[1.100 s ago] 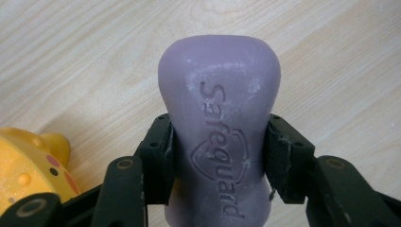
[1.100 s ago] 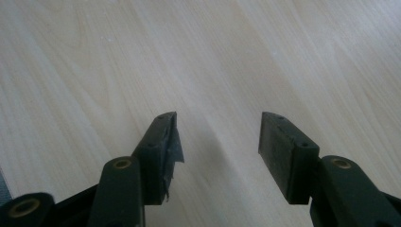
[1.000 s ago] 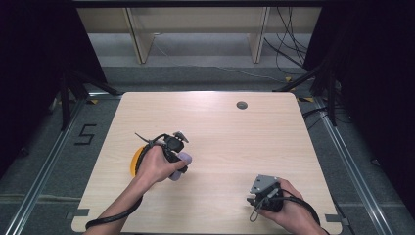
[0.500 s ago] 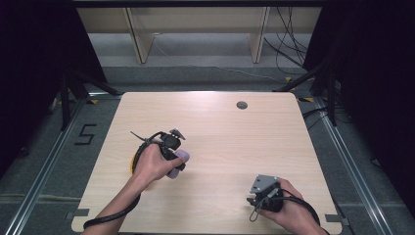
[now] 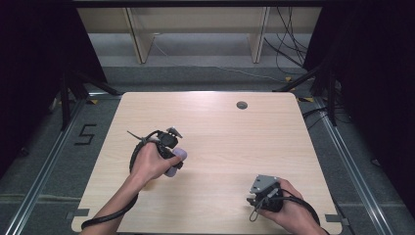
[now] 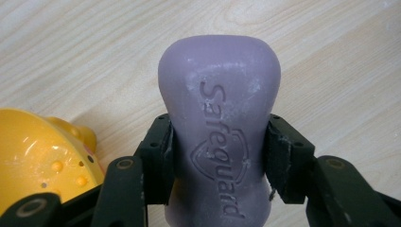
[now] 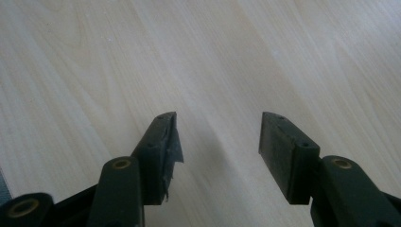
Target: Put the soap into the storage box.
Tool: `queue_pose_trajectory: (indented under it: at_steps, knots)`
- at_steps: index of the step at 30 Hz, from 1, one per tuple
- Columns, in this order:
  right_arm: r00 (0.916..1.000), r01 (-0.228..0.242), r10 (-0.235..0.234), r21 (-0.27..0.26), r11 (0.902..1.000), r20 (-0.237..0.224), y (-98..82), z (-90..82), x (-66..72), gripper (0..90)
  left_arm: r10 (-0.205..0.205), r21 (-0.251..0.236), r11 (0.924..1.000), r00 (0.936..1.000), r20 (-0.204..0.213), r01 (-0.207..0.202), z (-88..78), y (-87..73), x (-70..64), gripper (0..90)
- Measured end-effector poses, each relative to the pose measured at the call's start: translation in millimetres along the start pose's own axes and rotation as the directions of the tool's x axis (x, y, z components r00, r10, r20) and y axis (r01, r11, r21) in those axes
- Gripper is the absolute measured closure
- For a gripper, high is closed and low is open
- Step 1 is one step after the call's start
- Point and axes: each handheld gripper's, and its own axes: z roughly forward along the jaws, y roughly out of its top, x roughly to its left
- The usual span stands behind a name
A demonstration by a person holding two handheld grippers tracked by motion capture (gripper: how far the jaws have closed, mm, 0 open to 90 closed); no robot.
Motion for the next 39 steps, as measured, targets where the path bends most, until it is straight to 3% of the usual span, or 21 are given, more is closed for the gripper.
queue_pose_trajectory:
  at_steps: [3,4,8,13,14,17,18,19,20,21,29,33,34,39]
  knots:
    - [1.0,-0.003,0.003,0.0,1.0,-0.005,0.1,-0.1,0.2,47.7,-0.021,0.001,0.9998,0.9998,0.006,0.021,-0.8,-0.6,-0.5,49.3]
    - [1.0,-0.004,0.004,0.0,1.0,-0.005,0.1,-0.1,0.2,47.7,-0.055,0.0,0.9985,0.9984,0.01,0.055,-1.3,-1.3,-1.8,49.2]
    - [1.0,0.009,-0.009,0.003,1.0,0.001,0.4,-0.5,-0.5,47.6,-0.076,-0.006,0.9971,0.997,0.013,0.076,-1.6,-2.3,-1.7,49.3]
    - [1.0,-0.003,0.003,-0.001,1.0,-0.005,0.3,0.0,0.2,47.7,-0.081,0.0,0.9967,0.9966,0.016,0.081,-3.0,-2.2,-0.4,49.3]
    - [1.0,-0.004,0.004,0.0,1.0,-0.006,0.3,0.0,0.3,47.7,-0.048,-0.001,0.9988,0.9988,0.005,0.048,-4.0,-1.5,2.0,49.3]
    - [1.0,0.005,-0.005,0.002,1.0,0.003,0.5,-0.2,-0.2,47.6,-0.05,-0.008,0.9987,0.9987,0.001,0.05,-4.7,-1.1,2.9,49.3]
    - [1.0,-0.005,0.005,-0.003,1.0,-0.003,0.4,0.4,0.4,47.7,-0.012,-0.006,0.9999,0.9999,-0.001,0.012,-5.1,-0.2,6.2,49.3]
    - [1.0,-0.005,0.005,-0.003,1.0,-0.003,0.4,0.4,0.4,47.7,-0.019,-0.009,0.9998,0.9998,-0.011,0.019,-5.5,-0.2,6.1,49.3]
    - [1.0,-0.004,0.004,-0.001,1.0,-0.006,0.3,0.1,0.3,47.7,-0.062,-0.006,0.998,0.9981,-0.002,0.062,-6.1,-0.8,4.3,49.2]
    - [1.0,-0.003,0.003,0.0,1.0,-0.005,0.2,0.1,0.2,47.6,-0.067,-0.008,0.9977,0.9978,-0.002,0.067,-6.4,-0.9,4.5,49.3]
    - [1.0,-0.003,0.003,-0.004,1.0,-0.003,0.4,0.3,0.2,47.6,-0.028,-0.009,0.9996,0.9996,-0.009,0.027,-8.4,-0.3,11.7,49.3]
    - [1.0,0.008,-0.008,0.001,1.0,0.002,0.6,-0.3,-0.5,47.7,-0.047,-0.008,0.9989,0.9988,-0.015,0.047,-10.5,-0.5,12.5,49.2]
    - [0.9999,0.012,-0.012,0.0,0.9999,0.008,0.7,-0.4,-0.8,47.7,-0.092,-0.017,0.9956,0.9957,-0.013,0.092,-10.4,-1.2,10.7,49.2]
    - [1.0,-0.004,0.004,-0.002,1.0,-0.005,0.4,0.2,0.2,47.7,-0.072,-0.016,0.9973,0.9973,-0.018,0.071,-12.6,-1.1,14.8,49.2]
